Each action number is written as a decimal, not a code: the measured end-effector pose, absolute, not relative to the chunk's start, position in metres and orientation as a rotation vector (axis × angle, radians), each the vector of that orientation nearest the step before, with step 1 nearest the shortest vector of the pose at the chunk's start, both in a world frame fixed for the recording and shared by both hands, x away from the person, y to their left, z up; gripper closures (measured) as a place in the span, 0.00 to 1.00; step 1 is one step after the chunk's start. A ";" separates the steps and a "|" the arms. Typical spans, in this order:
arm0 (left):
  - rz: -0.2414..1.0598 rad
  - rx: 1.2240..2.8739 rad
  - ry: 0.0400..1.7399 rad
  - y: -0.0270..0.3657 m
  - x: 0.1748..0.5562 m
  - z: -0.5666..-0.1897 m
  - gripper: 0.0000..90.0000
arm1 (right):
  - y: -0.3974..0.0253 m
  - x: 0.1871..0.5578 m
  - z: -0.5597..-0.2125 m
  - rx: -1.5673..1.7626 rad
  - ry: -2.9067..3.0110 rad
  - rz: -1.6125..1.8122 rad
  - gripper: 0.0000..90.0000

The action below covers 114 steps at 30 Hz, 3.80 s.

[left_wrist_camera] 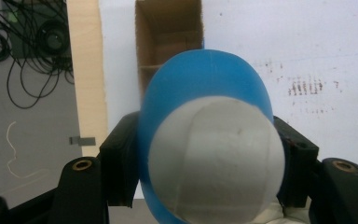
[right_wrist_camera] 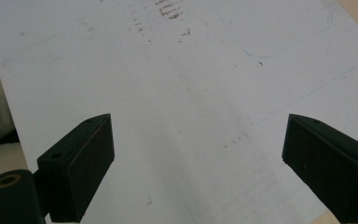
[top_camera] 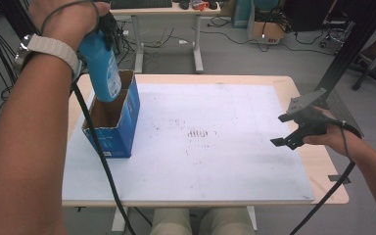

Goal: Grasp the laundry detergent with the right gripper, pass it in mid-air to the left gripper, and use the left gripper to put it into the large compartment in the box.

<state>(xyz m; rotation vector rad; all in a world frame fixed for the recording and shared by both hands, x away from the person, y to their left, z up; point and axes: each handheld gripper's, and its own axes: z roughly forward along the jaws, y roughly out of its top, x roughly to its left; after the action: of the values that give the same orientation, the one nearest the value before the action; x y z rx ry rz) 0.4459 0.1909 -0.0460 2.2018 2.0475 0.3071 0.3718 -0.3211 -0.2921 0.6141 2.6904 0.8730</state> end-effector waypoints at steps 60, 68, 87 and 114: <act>0.333 2.216 2.086 0.218 0.459 -0.225 0.42 | -0.332 0.366 -0.302 0.739 2.645 0.879 0.09; 0.337 2.223 2.081 0.215 0.461 -0.243 0.42 | -0.331 0.366 -0.304 0.742 2.649 0.882 0.09; 0.324 2.239 2.099 0.215 0.462 -0.263 0.42 | -0.334 0.365 -0.304 0.757 2.644 0.887 0.09; 0.327 2.228 2.111 0.217 0.461 -0.263 0.42 | -0.332 0.365 -0.303 0.749 2.646 0.887 0.09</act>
<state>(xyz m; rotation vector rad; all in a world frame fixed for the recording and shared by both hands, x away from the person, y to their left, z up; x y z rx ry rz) 0.4610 0.2167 -0.2627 2.2276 2.1115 0.3271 0.3650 -0.3317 -0.3032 0.7486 2.6460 0.8870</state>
